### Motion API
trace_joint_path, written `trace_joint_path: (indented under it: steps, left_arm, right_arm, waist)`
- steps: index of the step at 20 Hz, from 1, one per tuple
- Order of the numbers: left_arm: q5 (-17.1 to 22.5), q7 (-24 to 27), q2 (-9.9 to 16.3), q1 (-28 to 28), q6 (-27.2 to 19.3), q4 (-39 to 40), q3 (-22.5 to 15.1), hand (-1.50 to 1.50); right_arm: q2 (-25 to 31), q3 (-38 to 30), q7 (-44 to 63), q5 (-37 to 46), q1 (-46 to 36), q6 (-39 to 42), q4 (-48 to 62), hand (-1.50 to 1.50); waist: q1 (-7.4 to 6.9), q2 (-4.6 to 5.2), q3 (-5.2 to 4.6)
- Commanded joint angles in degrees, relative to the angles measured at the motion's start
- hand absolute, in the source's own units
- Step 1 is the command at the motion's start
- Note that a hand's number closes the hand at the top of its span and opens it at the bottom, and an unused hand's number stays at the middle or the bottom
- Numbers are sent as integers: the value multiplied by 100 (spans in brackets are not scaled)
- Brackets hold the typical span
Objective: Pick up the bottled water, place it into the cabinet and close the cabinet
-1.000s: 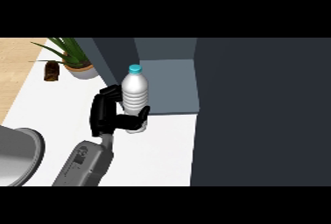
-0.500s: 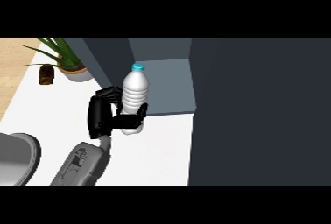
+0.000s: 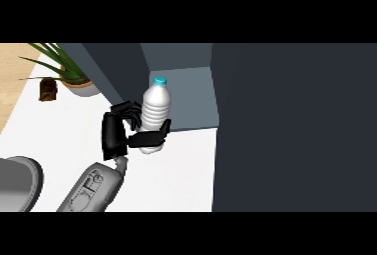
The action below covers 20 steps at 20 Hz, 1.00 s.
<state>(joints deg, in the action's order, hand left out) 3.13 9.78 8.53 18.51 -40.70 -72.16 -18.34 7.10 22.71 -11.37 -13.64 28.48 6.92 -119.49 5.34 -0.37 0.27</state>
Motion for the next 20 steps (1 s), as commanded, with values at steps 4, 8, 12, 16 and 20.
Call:
trace_joint_path:
  steps: [4,8,12,16,20]
  left_arm:
    - [-513,-679,192,1695,-117,1459,151,150]
    - [-652,-728,205,1737,-276,1612,95,-150]
    - [-744,-873,136,1672,-405,1648,-71,-150]
    - [-656,-1075,315,1603,-352,1458,-39,-150]
    - [-558,-1166,456,1609,-328,1368,32,-150]
  right_arm:
    - [-20,39,-112,-18,-36,78,143,-150]
    - [-22,-117,-71,-172,-103,73,145,-150]
    - [-64,-8,-154,-34,-87,48,232,-150]
    - [-49,59,-142,65,-122,52,256,-150]
    - [98,22,-319,15,134,194,211,-150]
  waist:
    - [239,206,-17]
    - [205,218,-20]
    - [206,214,-24]
    - [201,221,-28]
    - [256,193,-25]
